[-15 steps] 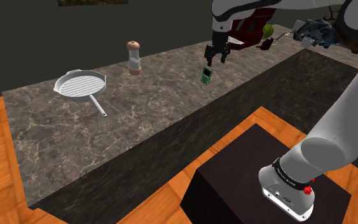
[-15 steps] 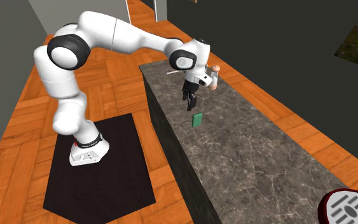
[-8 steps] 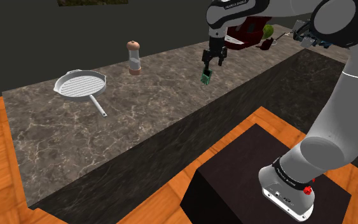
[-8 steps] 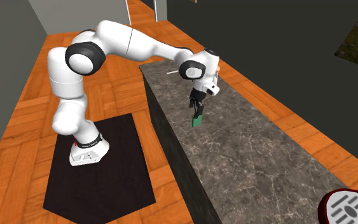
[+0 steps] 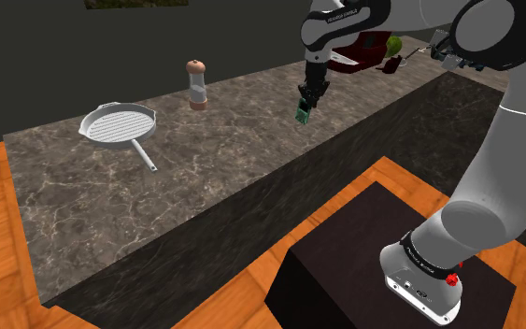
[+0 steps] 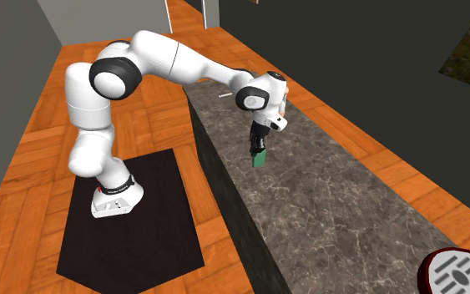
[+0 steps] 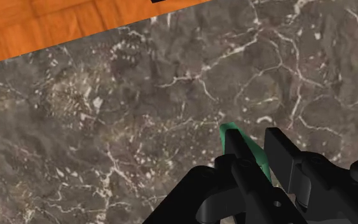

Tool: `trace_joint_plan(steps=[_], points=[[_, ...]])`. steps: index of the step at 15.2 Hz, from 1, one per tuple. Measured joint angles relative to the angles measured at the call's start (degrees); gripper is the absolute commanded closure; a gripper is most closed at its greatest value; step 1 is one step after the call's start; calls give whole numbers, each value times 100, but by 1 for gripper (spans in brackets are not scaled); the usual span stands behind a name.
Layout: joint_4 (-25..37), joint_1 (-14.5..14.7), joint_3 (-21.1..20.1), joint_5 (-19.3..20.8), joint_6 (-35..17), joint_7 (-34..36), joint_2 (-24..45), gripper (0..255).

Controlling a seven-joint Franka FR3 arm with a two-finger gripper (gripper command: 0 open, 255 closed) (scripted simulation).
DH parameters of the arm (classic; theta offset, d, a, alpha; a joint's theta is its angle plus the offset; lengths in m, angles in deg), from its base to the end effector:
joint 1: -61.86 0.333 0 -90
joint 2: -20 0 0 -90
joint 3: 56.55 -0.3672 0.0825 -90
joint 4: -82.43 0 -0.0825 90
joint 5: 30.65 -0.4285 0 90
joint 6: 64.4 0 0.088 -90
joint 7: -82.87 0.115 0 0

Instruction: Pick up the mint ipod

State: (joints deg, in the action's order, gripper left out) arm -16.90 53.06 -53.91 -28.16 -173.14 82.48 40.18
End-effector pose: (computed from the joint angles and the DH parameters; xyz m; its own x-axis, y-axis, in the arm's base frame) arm 0.6689 -0.1362 0.3809 0.9666 -0.1746 -0.1874 -0.1677 -0.9844 0.0524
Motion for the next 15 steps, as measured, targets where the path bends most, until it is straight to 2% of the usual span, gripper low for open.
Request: trace_joint_plan(steps=[7, 15], points=[[5, 0, 1, 1, -2, 3, -1, 255], [290, 9, -1, 1, 464, -12, -176, 255]])
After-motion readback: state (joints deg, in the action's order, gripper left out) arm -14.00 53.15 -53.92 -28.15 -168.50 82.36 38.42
